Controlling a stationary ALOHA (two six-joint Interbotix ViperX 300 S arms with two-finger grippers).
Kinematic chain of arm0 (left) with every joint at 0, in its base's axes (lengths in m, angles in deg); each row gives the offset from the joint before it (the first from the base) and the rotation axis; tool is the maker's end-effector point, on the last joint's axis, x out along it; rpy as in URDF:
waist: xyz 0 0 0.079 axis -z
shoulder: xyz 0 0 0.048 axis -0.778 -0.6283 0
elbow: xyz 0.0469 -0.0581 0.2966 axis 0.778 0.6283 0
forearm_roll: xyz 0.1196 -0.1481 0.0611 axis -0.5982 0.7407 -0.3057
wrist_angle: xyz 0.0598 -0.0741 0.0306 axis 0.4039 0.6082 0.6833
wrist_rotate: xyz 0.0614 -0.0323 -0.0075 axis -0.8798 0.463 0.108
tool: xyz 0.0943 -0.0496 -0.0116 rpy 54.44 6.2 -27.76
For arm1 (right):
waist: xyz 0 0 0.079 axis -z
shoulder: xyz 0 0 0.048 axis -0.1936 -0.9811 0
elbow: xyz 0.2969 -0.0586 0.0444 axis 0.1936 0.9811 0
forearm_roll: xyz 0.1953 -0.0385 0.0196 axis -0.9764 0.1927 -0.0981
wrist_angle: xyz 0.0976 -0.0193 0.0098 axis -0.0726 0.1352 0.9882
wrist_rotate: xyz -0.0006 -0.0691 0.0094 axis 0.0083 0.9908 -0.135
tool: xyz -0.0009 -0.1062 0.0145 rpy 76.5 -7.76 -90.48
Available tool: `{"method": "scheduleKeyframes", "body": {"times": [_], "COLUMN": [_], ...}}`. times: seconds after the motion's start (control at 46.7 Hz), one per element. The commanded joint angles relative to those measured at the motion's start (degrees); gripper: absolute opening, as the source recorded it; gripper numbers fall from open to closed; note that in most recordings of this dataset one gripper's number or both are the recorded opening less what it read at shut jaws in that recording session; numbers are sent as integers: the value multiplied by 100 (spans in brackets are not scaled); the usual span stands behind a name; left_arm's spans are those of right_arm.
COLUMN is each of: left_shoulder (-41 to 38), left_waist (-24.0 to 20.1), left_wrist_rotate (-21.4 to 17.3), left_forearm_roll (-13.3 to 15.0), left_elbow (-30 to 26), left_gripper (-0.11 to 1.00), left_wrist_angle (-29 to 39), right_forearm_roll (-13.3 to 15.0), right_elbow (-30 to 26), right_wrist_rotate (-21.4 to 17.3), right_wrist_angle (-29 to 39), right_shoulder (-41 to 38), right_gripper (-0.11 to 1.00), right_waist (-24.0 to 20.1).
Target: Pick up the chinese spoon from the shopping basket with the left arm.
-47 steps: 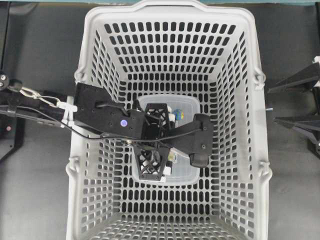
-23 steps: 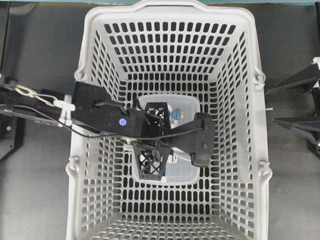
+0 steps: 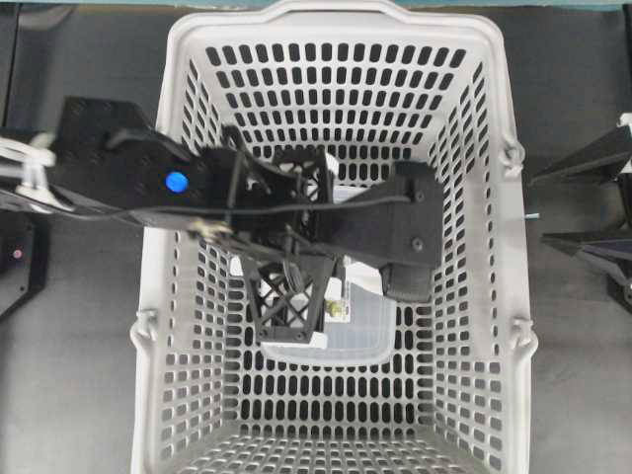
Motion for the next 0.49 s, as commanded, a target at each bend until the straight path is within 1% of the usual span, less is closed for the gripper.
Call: {"method": "scheduleKeyframes", "body": {"times": [0.0, 0.471], "left_shoulder": [149, 114], "left_waist": [-9, -9], "left_wrist_rotate": [9, 18], "left_forearm_roll": [-18, -26], "left_elbow": [-334, -352], "left_gripper": [13, 13], "left_wrist_angle": [167, 185], "right_forearm_roll": [-9, -9], "right_elbow": [-79, -70], "right_wrist_rotate": [-9, -18], "right_wrist_angle": [-26, -26], "right_shoulder": [-26, -9], "right_gripper": [71, 71], "right_waist": [-18, -18]}}
